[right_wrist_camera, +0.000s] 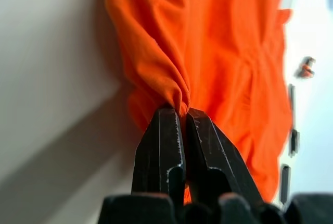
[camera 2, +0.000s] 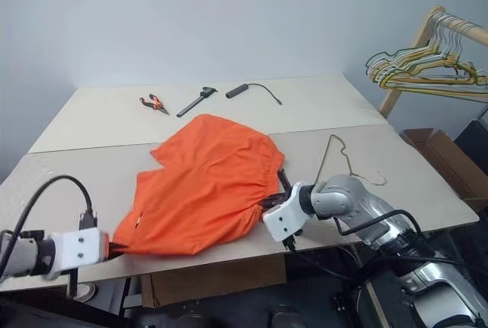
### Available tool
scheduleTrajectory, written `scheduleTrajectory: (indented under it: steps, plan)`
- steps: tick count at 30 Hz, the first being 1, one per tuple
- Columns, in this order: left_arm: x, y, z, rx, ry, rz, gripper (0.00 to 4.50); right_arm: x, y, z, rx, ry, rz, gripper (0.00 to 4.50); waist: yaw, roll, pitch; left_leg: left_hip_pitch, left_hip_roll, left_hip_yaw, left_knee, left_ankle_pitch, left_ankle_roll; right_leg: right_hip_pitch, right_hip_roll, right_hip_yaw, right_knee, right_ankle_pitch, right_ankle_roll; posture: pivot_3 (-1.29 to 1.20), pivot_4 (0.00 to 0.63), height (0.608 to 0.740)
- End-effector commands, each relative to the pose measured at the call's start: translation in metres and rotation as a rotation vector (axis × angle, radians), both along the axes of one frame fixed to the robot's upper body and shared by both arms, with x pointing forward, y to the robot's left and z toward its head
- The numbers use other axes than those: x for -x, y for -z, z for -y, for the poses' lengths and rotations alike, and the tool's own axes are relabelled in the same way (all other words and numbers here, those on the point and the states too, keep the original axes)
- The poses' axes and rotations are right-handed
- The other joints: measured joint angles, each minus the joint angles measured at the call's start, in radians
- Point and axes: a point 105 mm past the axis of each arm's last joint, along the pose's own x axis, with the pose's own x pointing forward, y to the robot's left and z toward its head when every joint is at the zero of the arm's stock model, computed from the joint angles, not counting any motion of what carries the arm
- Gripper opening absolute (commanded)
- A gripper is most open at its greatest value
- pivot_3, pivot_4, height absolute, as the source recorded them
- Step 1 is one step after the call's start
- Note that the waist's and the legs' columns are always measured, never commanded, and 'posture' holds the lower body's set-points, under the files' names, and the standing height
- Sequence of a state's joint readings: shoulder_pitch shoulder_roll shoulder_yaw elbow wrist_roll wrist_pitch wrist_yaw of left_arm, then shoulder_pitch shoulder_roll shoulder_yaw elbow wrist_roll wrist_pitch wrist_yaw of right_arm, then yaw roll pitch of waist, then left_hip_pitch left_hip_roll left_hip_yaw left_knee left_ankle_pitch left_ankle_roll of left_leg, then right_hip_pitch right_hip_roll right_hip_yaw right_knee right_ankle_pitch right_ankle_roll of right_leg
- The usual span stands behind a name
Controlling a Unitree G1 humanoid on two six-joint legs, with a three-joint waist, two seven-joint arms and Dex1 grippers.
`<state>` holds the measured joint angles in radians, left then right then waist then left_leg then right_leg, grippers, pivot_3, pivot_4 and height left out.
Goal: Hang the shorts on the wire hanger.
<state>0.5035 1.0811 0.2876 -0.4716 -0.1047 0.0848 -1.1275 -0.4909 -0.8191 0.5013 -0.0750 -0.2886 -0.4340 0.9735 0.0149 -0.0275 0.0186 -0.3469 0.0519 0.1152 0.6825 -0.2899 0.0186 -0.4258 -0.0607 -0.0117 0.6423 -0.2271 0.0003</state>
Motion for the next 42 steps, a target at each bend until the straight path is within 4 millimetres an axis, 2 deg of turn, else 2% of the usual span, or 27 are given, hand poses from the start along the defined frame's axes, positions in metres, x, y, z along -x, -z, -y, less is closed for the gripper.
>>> scheduleTrajectory:
  steps: [1, 3, 7, 8, 11, 17, 20, 23, 26, 29, 31, 33, 36, 42]
  plan:
    - [0.014, 0.001, 0.004, -0.041, 0.068, -0.081, 0.02, 0.010, -0.003, -0.001, 0.015, -0.081, -0.019, 0.00, 0.000, -0.001, 0.000, 0.000, 0.000, 0.000, 0.000, 0.000, 0.000, 0.000, 0.000, 0.000, 0.000, 0.000, 0.000, 0.11, 0.000, 0.740]
    - [0.015, 0.008, 0.001, -0.070, 0.056, -0.090, 0.02, 0.008, 0.003, 0.002, 0.038, -0.092, -0.021, 0.00, 0.000, 0.000, 0.000, 0.001, 0.000, 0.000, 0.000, 0.000, 0.000, 0.000, 0.000, 0.000, 0.000, -0.003, -0.004, 0.11, 0.000, 0.740]
    - [0.004, 0.013, -0.003, -0.103, 0.033, -0.013, 0.02, 0.002, 0.007, 0.004, 0.053, -0.109, 0.013, 0.00, 0.003, 0.000, 0.000, 0.002, 0.000, 0.000, 0.000, 0.000, 0.000, 0.001, 0.000, 0.000, 0.001, -0.003, -0.005, 0.12, 0.000, 0.740]
    - [0.001, 0.013, -0.001, -0.089, 0.028, 0.012, 0.01, 0.000, 0.007, 0.006, 0.065, -0.111, 0.028, 0.31, 0.004, 0.000, 0.000, 0.002, 0.000, 0.000, 0.000, 0.000, 0.000, 0.001, 0.000, 0.000, 0.000, -0.003, -0.005, 0.12, 0.000, 0.740]
    - [-0.001, 0.010, 0.002, -0.051, 0.035, 0.015, 0.66, 0.002, 0.010, 0.017, 0.122, -0.118, 0.014, 1.27, 0.010, -0.001, 0.000, 0.001, 0.000, 0.000, -0.001, 0.000, 0.000, 0.001, 0.000, 0.001, 0.001, -0.003, -0.005, 0.12, 0.000, 0.740]
    - [0.007, 0.005, -0.009, -0.084, 0.049, -0.053, 2.59, 0.015, 0.000, 0.027, 0.129, -0.112, -0.068, 3.34, 0.011, -0.001, 0.001, 0.001, 0.000, 0.000, -0.001, -0.001, 0.001, 0.000, -0.001, 0.001, 0.000, -0.003, -0.006, 0.10, 0.000, 0.740]
    - [0.002, -0.016, -0.006, 0.020, 0.034, -0.030, 3.56, 0.021, -0.022, 0.025, -0.007, -0.031, -0.200, 4.39, 0.011, -0.001, 0.001, 0.001, 0.001, 0.000, -0.001, -0.001, 0.002, 0.000, 0.000, 0.000, 0.000, -0.003, -0.006, 0.10, 0.000, 0.740]
    - [-0.011, -0.054, 0.018, 0.268, 0.051, 0.100, 4.48, -0.006, -0.046, 0.028, -0.177, 0.226, -0.265, 4.50, 0.013, -0.001, 0.001, 0.001, 0.002, -0.001, -0.001, -0.001, 0.002, 0.001, -0.001, 0.000, 0.000, -0.003, -0.006, 0.09, 0.000, 0.740]
    - [-0.018, -0.081, 0.037, 0.442, 0.096, 0.178, 4.48, -0.031, -0.058, 0.040, -0.300, 0.480, -0.340, 4.50, 0.018, -0.002, 0.000, 0.001, 0.002, -0.001, 0.000, -0.001, 0.001, 0.001, -0.001, 0.000, 0.000, -0.003, -0.006, 0.09, 0.000, 0.740]
    - [-0.025, -0.090, 0.048, 0.514, 0.117, 0.235, 4.48, -0.059, -0.064, 0.052, -0.460, 0.769, -0.411, 4.50, 0.019, -0.002, 0.000, 0.000, 0.001, -0.001, 0.000, -0.001, 0.001, 0.000, -0.001, 0.001, 0.000, 0.000, -0.008, 0.08, 0.000, 0.740]
    - [-0.035, -0.094, 0.055, 0.551, 0.115, 0.284, 4.48, -0.090, -0.065, 0.069, -0.649, 1.107, -0.494, 4.50, 0.017, -0.002, 0.000, 0.000, 0.000, -0.001, -0.001, -0.001, 0.001, 0.000, 0.000, 0.001, 0.000, 0.005, -0.007, 0.07, 0.000, 0.740]
    - [-0.046, -0.097, 0.064, 0.591, 0.103, 0.325, 4.48, -0.109, -0.056, 0.083, -0.812, 1.389, -0.568, 4.50, 0.013, -0.001, 0.000, -0.001, 0.000, -0.001, -0.001, 0.000, 0.000, -0.001, 0.001, 0.001, 0.002, 0.005, -0.008, 0.06, 0.000, 0.740]
    - [-0.054, -0.094, 0.074, 0.593, 0.115, 0.341, 4.48, -0.118, -0.039, 0.091, -0.881, 1.570, -0.524, 4.50, 0.015, 0.000, -0.001, -0.005, -0.001, 0.000, -0.001, 0.001, -0.002, -0.002, 0.001, -0.001, 0.002, 0.006, -0.008, 0.05, 0.000, 0.740]
    - [-0.058, -0.089, 0.083, 0.584, 0.159, 0.340, 4.48, -0.114, -0.003, 0.096, -0.818, 1.694, -0.497, 4.50, 0.000, 0.000, -0.001, -0.014, -0.003, 0.002, -0.002, 0.001, -0.002, -0.012, 0.000, 0.000, 0.000, 0.006, -0.007, 0.05, 0.000, 0.740]
